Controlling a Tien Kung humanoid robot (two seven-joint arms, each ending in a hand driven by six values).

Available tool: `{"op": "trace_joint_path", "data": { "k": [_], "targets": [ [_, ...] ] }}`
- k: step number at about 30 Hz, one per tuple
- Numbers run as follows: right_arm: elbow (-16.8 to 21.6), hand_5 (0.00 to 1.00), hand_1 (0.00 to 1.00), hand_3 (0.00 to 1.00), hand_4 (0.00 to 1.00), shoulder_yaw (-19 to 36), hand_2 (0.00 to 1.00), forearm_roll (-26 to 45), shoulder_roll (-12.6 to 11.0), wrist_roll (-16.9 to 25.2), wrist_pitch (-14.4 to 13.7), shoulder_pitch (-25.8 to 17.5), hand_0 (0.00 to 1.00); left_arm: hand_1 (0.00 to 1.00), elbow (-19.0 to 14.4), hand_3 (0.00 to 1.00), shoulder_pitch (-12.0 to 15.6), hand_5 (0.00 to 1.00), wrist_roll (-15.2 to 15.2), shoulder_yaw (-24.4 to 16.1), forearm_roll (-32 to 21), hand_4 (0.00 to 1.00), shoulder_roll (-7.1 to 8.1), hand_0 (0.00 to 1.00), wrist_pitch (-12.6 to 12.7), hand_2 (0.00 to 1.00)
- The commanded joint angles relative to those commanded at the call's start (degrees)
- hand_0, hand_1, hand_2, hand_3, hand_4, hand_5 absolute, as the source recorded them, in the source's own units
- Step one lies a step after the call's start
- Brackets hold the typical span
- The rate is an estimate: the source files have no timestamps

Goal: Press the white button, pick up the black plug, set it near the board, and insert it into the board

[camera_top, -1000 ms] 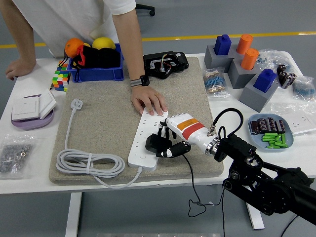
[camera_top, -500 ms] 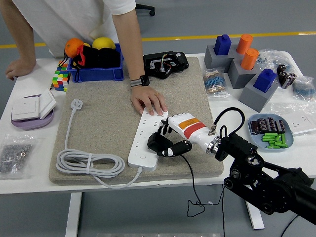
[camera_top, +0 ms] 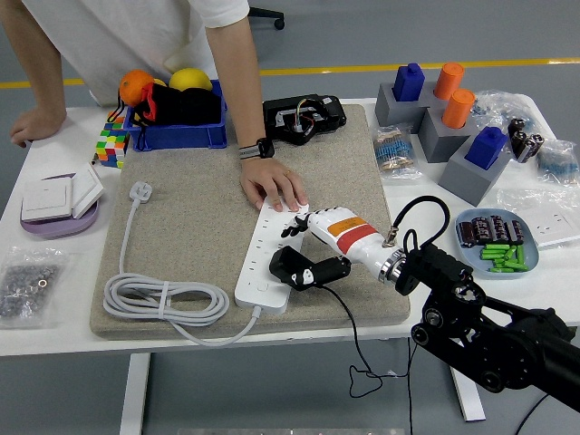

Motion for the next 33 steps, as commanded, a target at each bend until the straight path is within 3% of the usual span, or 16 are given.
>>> {"op": "trace_joint_path", "data": {
  "k": [7,12,13,18,19,24,25,30,31,33],
  "targets": [
    [1.5,0.586,0.736,0.739,0.998,0.9,0.735,0.1,-0.2,-0.1,0.3,-0.4,0.658,0.633,0.0,0.694,0.0,0.374,0.0,0.1,-0.2,0.588,-0.11,0.624,0.0,0.64],
    [5.9,0.586,0.736,0.739,0.998,3.9,0.735,2.1,-1.5,1.6,0.8,-2.2,0.658,0.633,0.0,0.694,-0.1,0.374,-0.1,-0.1,-0.1,0.588,-0.15,0.624,0.0,0.64],
    [6.8,0.607,0.784,0.748,0.998,4.5,0.747,2.8,-1.9,2.1,1.0,-2.6,0.797,0.633,0.0,0.694,-0.1,0.374,-0.1,-0.2,-0.1,0.588,-0.16,0.624,0.0,0.64],
    [11.1,0.607,0.784,0.748,0.998,7.6,0.747,5.7,-3.4,3.8,2.3,-4.2,0.797,0.633,0.0,0.694,0.0,0.374,0.0,-0.8,0.5,0.588,-0.16,0.624,0.0,0.64],
    [12.1,0.734,0.884,0.8,0.998,8.2,0.818,6.4,-3.7,4.1,2.5,-4.7,0.935,0.633,0.0,0.694,-0.1,0.373,0.0,-0.8,0.4,0.588,-0.16,0.624,0.0,0.64],
    [15.7,0.734,0.884,0.8,0.998,9.9,0.818,8.9,-6.0,5.7,2.4,-7.6,0.935,0.633,0.0,0.694,-0.3,0.373,-0.2,-0.4,-0.2,0.588,-0.12,0.624,0.0,0.64],
    [16.0,0.797,0.904,0.818,0.929,9.9,0.85,9.4,-6.5,6.1,2.4,-8.1,0.964,0.633,0.0,0.694,-0.3,0.374,-0.3,-0.5,-0.1,0.588,-0.11,0.623,0.1,0.64],
    [14.7,0.797,0.904,0.818,0.929,9.2,0.85,11.8,-7.7,7.5,2.5,-9.6,0.964,0.633,0.0,0.694,-0.2,0.374,0.0,-1.3,0.6,0.588,-0.14,0.623,0.0,0.64],
    [14.0,0.826,0.902,0.813,0.797,8.9,0.85,12.1,-7.7,7.6,2.5,-9.9,0.975,0.632,0.0,0.694,-0.2,0.374,-0.1,-1.1,0.4,0.588,-0.16,0.625,0.0,0.639],
    [13.2,0.826,0.902,0.813,0.797,8.5,0.85,12.3,-7.6,7.6,2.4,-10.2,0.975,0.632,0.0,0.694,-0.3,0.374,-0.2,-0.8,0.2,0.588,-0.19,0.625,0.0,0.639]
  ]
}}
